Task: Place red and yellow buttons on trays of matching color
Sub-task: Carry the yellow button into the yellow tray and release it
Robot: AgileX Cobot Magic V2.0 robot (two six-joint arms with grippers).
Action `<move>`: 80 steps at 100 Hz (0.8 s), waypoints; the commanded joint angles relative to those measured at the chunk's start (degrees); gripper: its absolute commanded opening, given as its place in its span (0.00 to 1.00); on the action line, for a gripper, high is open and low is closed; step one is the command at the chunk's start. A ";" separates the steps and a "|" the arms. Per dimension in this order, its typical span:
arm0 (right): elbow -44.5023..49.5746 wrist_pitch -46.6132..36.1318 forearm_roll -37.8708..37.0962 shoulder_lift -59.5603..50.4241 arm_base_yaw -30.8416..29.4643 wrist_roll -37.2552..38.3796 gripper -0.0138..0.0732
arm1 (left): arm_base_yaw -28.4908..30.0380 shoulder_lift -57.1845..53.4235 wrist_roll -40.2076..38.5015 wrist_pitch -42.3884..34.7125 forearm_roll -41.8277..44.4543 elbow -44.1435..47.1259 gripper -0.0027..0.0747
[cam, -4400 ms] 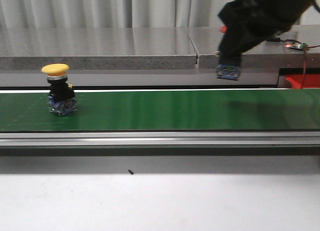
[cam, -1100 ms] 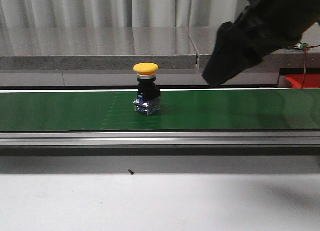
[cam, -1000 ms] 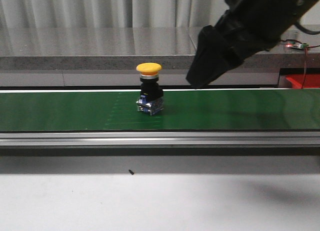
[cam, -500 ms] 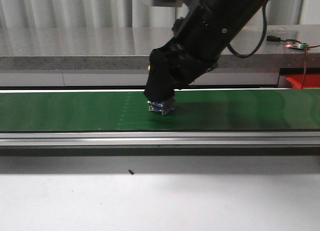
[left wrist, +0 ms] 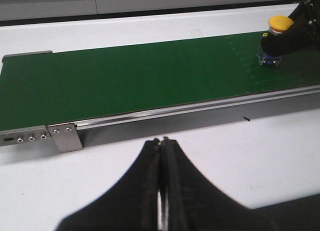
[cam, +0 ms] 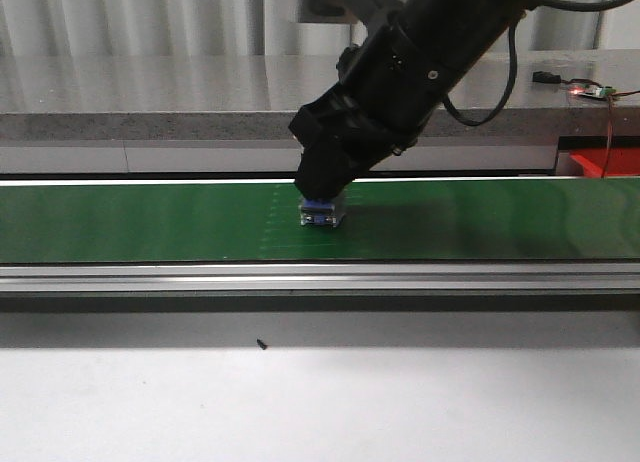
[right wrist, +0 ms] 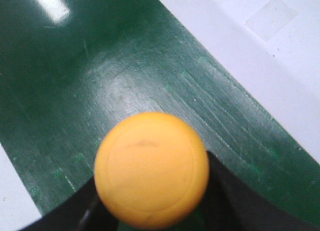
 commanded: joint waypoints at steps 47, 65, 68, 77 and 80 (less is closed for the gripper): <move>19.05 -9.92 7.03 -20.70 -13.58 -0.51 0.51 | -0.50 0.53 0.01 -3.69 -1.09 -1.33 0.01; 26.21 -10.45 7.41 -27.48 -24.76 -0.01 0.51 | -0.50 0.53 0.01 -3.69 -1.09 -1.33 0.01; 27.14 -10.51 7.41 -28.02 -26.73 -0.01 0.51 | -0.50 0.53 0.01 -3.69 -1.09 -1.33 0.01; 29.78 -10.76 7.56 -29.88 -33.31 0.01 0.51 | -0.50 0.53 0.01 -3.69 -1.09 -1.33 0.01; 30.17 -10.84 7.56 -30.12 -35.33 0.01 0.51 | -0.50 0.53 0.01 -3.69 -1.09 -1.33 0.01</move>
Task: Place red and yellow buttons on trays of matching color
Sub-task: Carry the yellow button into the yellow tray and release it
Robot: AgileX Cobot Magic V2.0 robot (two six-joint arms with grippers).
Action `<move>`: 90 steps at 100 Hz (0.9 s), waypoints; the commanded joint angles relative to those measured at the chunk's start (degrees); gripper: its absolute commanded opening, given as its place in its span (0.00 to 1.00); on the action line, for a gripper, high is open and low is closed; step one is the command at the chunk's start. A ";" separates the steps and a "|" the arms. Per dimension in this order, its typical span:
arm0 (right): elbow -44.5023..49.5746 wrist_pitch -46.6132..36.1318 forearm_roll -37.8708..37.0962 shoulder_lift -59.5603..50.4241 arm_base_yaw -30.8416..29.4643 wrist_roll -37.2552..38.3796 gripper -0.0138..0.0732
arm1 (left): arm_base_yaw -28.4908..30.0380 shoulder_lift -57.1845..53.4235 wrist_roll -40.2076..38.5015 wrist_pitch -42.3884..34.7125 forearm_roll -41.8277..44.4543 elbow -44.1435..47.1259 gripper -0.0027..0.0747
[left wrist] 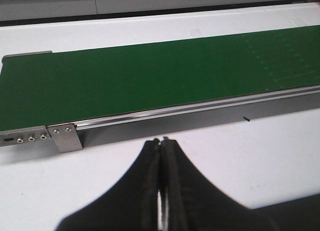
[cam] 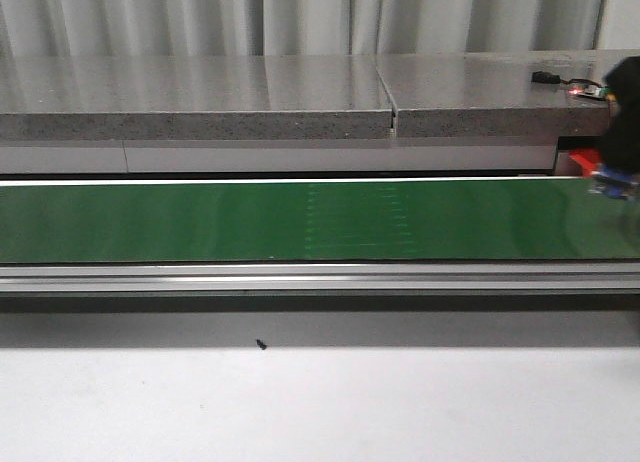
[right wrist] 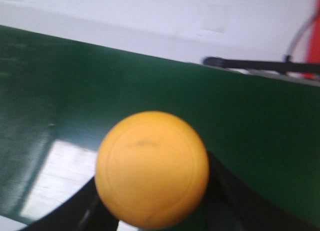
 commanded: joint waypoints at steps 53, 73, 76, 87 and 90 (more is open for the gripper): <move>2.22 -13.72 4.56 1.58 -19.97 0.03 0.51 | -0.50 0.53 0.01 -3.69 -1.09 -1.33 0.01; 1.95 -17.47 7.76 7.26 -19.92 0.03 0.51 | -0.50 0.53 0.01 -3.69 -1.09 -1.33 0.01; 1.95 -18.18 8.09 8.05 -19.92 0.03 0.51 | -0.50 0.53 0.01 -3.69 -1.09 -1.33 0.01; 1.95 -19.98 8.78 10.57 -19.92 0.03 0.51 | -0.50 0.53 0.01 -3.69 -1.09 -1.33 0.01; 1.95 -19.98 8.78 11.24 -19.92 0.03 0.51 | -0.50 0.53 0.01 -3.69 -1.09 -1.33 0.01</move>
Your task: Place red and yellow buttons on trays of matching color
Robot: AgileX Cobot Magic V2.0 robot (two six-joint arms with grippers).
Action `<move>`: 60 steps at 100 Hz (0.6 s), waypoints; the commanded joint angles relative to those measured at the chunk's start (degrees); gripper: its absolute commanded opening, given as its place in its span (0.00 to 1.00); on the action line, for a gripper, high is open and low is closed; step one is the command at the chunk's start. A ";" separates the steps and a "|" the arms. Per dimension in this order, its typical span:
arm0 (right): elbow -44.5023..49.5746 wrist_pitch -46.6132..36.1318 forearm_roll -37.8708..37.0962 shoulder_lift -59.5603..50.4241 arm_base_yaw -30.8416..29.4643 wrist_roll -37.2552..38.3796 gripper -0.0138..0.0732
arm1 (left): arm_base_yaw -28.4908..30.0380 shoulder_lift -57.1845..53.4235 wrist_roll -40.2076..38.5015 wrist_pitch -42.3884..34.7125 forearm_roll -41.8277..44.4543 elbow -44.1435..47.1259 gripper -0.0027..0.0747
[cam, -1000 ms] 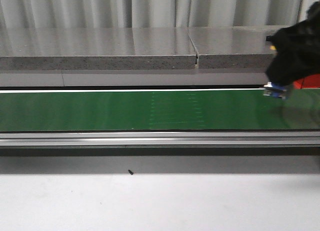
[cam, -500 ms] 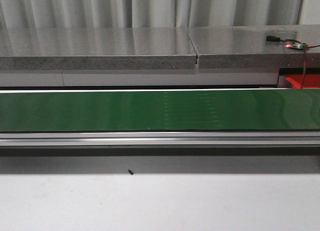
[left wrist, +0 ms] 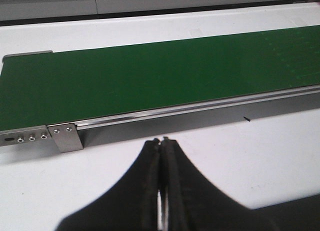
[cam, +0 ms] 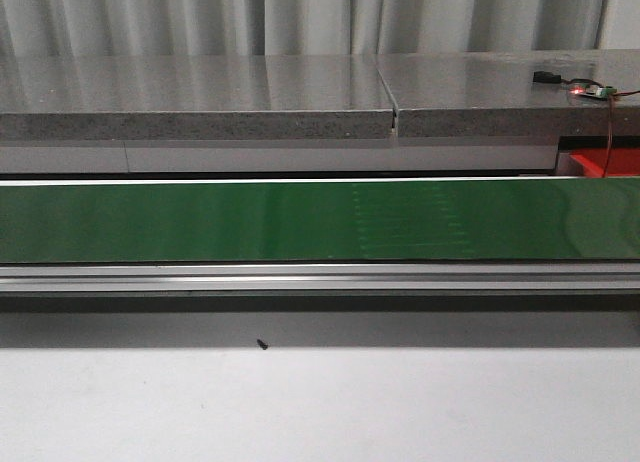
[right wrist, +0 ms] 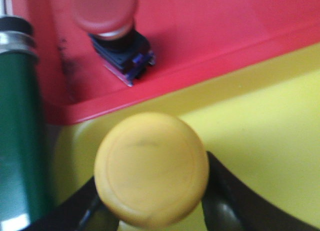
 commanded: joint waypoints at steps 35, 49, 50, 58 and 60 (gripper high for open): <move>-1.55 -2.77 1.65 1.80 -0.14 -0.10 0.46 | -0.50 0.53 0.01 -3.69 -1.09 -1.33 0.01; -1.55 -2.27 1.30 1.80 -0.14 -0.15 0.72 | -0.50 0.53 0.01 -3.69 -1.09 -1.33 0.01; -1.55 -2.27 1.30 1.80 -0.14 -0.15 0.74 | -0.50 0.53 0.01 -3.69 -1.09 -1.33 0.01; -1.55 -2.27 1.30 1.80 -0.14 -0.15 0.86 | -0.50 0.53 0.01 -3.69 -1.19 -1.33 0.01; -1.55 -2.21 1.30 1.80 -0.14 -0.15 0.87 | -0.50 0.53 0.01 -3.69 -1.19 -1.33 0.01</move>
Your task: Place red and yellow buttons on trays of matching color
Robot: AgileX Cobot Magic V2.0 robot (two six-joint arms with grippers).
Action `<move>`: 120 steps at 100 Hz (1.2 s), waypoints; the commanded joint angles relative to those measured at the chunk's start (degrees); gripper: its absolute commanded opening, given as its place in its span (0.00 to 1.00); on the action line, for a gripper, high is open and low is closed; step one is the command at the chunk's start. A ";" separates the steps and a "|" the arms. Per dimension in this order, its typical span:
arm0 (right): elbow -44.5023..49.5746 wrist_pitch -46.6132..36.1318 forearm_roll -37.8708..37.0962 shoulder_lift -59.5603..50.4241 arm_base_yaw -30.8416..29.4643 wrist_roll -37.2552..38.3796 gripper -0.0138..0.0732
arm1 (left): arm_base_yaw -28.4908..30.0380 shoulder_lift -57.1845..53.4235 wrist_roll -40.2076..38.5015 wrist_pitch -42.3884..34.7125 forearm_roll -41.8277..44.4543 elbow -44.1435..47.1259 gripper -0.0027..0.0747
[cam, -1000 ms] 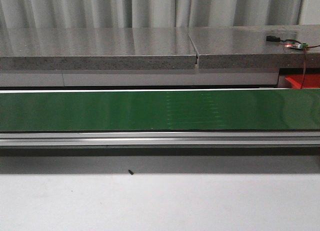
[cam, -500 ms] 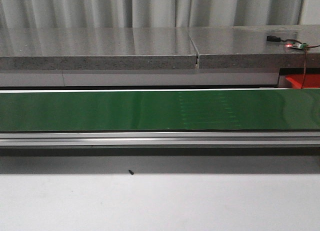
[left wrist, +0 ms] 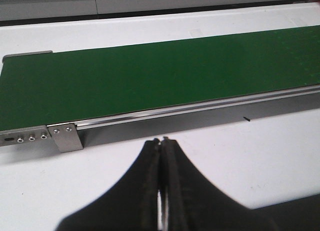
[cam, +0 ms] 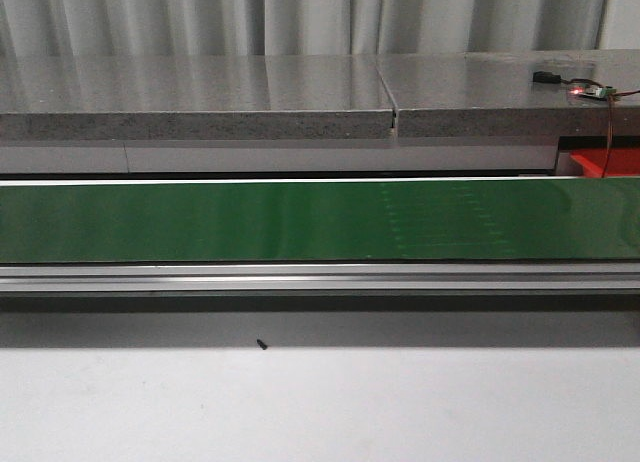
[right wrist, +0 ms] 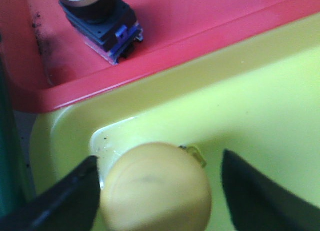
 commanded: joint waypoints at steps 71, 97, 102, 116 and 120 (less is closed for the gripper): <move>-1.31 11.09 -1.14 -26.48 6.07 -0.20 0.09 | -0.50 0.53 0.01 -3.69 -1.19 -1.33 0.01; -1.31 15.18 -2.32 -33.47 14.15 -0.20 0.09 | -0.50 0.53 0.01 -3.69 -1.19 -1.33 0.01; -1.10 15.38 -2.37 -34.53 14.92 -0.20 0.09 | -0.50 0.53 0.01 -3.69 -1.19 -1.33 0.01; 2.12 14.22 -2.44 -38.68 16.44 -0.20 0.09 | -0.50 0.53 0.01 -3.69 -1.19 -1.33 0.01; 3.26 13.58 -2.44 -40.29 16.77 -0.20 0.09 | -0.50 0.53 0.01 -3.69 -1.19 -1.33 0.01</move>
